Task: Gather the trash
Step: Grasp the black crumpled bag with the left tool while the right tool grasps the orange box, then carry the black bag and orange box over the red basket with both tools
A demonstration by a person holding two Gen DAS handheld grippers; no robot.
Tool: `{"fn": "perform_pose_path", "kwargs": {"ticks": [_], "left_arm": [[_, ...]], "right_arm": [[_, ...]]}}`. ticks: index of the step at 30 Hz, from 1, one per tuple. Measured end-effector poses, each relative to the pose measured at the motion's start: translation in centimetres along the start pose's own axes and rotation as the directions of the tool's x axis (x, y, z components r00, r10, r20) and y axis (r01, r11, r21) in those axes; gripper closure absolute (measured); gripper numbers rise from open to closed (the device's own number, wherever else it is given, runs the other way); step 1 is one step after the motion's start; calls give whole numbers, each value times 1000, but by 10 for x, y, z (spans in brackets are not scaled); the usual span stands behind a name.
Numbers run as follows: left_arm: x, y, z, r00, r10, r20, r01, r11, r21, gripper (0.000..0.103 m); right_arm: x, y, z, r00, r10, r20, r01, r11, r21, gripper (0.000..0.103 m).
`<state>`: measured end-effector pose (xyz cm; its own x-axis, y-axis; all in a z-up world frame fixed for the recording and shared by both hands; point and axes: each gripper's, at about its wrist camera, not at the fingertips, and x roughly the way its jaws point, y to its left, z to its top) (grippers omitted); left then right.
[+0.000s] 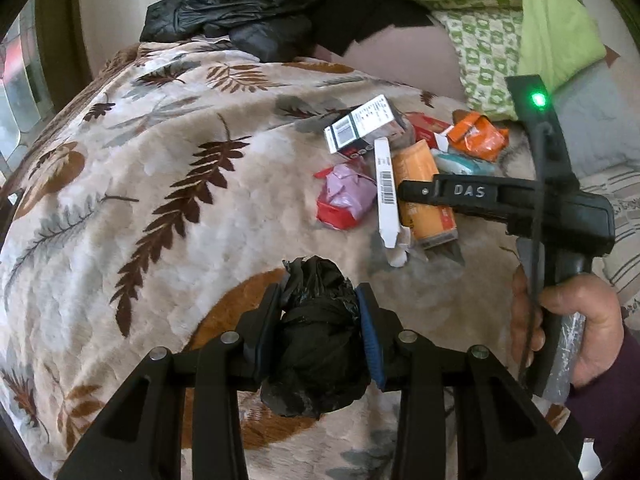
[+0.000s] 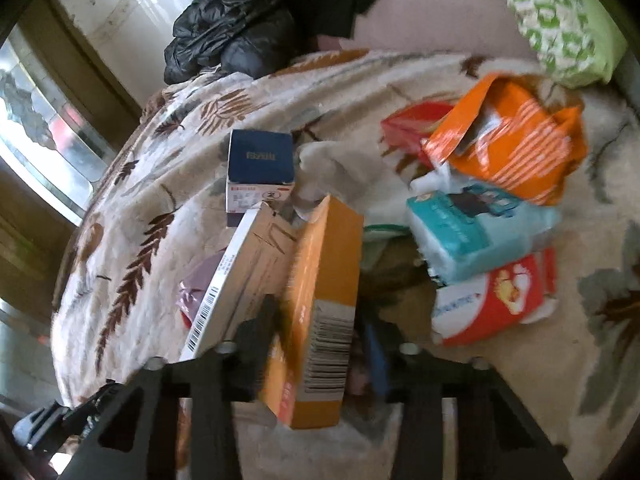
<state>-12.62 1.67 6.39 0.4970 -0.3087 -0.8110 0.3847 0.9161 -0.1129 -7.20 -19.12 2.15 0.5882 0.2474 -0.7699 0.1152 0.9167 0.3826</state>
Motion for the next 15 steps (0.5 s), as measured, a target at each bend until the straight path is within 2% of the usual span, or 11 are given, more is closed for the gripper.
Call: {"fn": "perform_pose_path", "kwargs": {"ticks": [2, 3, 8, 15], "left_arm": [[-2, 1, 0, 1000, 5, 6, -5, 1000, -3, 66], [-3, 1, 0, 1000, 7, 8, -7, 1000, -2, 66], [-16, -3, 0, 999, 17, 30, -17, 1000, 5, 66], [-52, -24, -4, 997, 4, 82, -9, 998, 59, 66]], "right_arm": [[-8, 2, -1, 999, 27, 20, -27, 1000, 6, 77], [-10, 4, -2, 999, 29, 27, -29, 1000, 1, 78], [-42, 16, -12, 997, 40, 70, -38, 999, -27, 79], [-90, 10, -32, 994, 54, 93, -57, 998, 26, 79]]}}
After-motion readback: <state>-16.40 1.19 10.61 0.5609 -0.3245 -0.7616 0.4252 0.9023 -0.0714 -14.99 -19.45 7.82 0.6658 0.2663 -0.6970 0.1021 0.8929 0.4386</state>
